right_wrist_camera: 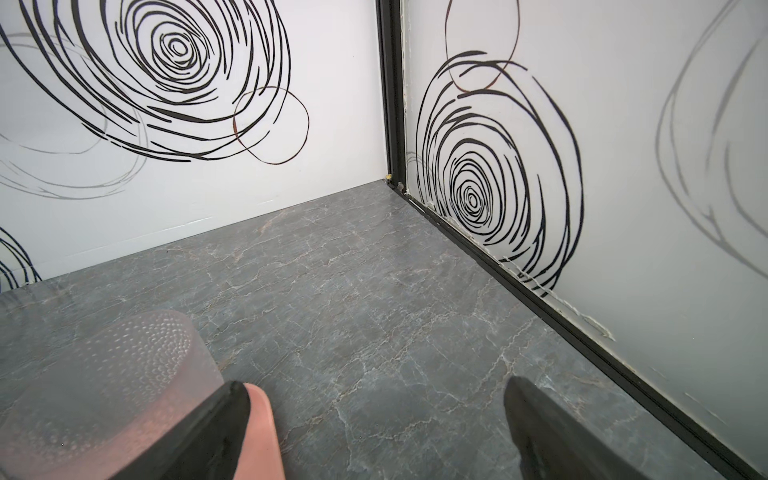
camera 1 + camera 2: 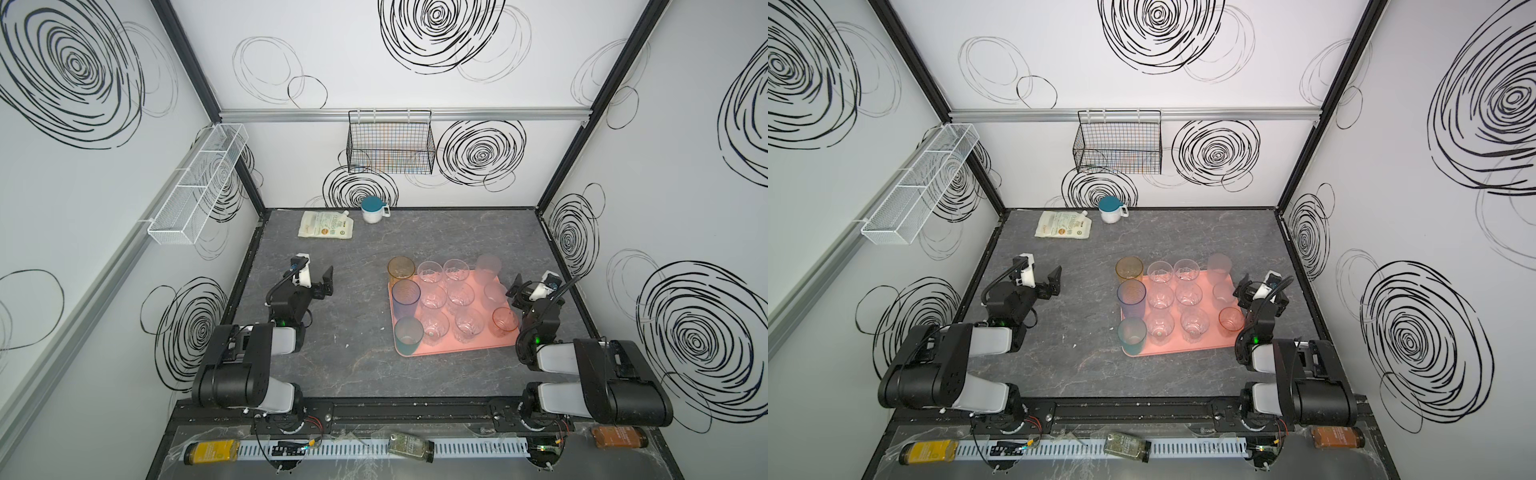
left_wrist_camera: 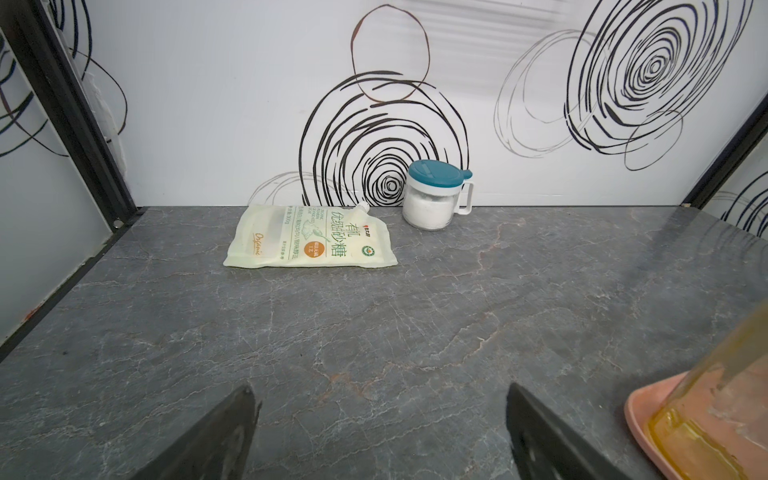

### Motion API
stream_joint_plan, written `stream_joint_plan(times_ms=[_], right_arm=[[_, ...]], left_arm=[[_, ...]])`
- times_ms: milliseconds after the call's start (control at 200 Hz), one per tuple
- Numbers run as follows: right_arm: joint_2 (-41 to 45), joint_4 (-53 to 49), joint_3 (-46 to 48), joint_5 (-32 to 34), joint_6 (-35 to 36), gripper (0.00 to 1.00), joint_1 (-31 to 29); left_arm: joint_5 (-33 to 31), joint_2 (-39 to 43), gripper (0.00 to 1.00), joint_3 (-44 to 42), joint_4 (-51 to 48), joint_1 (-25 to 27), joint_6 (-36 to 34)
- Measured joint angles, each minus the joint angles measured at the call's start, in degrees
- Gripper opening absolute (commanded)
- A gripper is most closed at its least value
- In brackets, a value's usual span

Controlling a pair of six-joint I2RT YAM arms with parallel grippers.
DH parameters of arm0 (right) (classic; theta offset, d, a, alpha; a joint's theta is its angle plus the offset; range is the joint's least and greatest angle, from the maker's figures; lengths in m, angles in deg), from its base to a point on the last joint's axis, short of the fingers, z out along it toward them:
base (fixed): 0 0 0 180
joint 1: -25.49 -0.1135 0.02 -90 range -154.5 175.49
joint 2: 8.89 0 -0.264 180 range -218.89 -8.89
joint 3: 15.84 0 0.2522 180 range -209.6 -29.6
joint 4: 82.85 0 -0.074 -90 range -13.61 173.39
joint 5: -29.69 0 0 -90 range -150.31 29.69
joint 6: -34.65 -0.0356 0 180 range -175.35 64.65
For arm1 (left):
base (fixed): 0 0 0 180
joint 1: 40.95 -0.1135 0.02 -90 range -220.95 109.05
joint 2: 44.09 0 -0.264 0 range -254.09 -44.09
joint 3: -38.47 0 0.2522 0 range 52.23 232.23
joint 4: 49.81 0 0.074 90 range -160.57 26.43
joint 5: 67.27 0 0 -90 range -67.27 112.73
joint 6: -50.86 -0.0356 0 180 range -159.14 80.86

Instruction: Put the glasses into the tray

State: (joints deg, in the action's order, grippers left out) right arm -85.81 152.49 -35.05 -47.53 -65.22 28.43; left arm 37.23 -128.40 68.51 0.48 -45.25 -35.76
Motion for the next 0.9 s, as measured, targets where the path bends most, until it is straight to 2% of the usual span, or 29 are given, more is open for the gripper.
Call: stream_joint_plan(times_ms=[125, 205, 350, 695, 901], right_arm=[[0.09, 0.98, 0.5, -0.17, 0.07, 1.0, -0.04], [0.02, 2.12, 1.11, -1.33, 0.72, 1.0, -0.07], [-3.96, 9.84, 4.28, -1.86, 2.23, 1.0, -1.14], [-3.58, 10.08, 4.17, -0.61, 1.95, 1.0, -1.38], [-3.98, 6.88, 0.76, -0.83, 1.01, 1.0, -0.11]], left_arm=[[-0.68, 0.04, 0.96, -0.85, 1.4, 0.76, -0.63], [-1.55, -0.42, 0.96, -3.52, 5.77, 1.66, -1.09], [-1.6, -2.05, 0.96, -6.69, 9.53, 1.68, -1.29], [-1.57, -2.05, 0.96, -6.95, 14.14, 1.66, -1.29], [-1.66, -2.05, 0.96, -7.02, 14.12, 1.68, -1.29]])
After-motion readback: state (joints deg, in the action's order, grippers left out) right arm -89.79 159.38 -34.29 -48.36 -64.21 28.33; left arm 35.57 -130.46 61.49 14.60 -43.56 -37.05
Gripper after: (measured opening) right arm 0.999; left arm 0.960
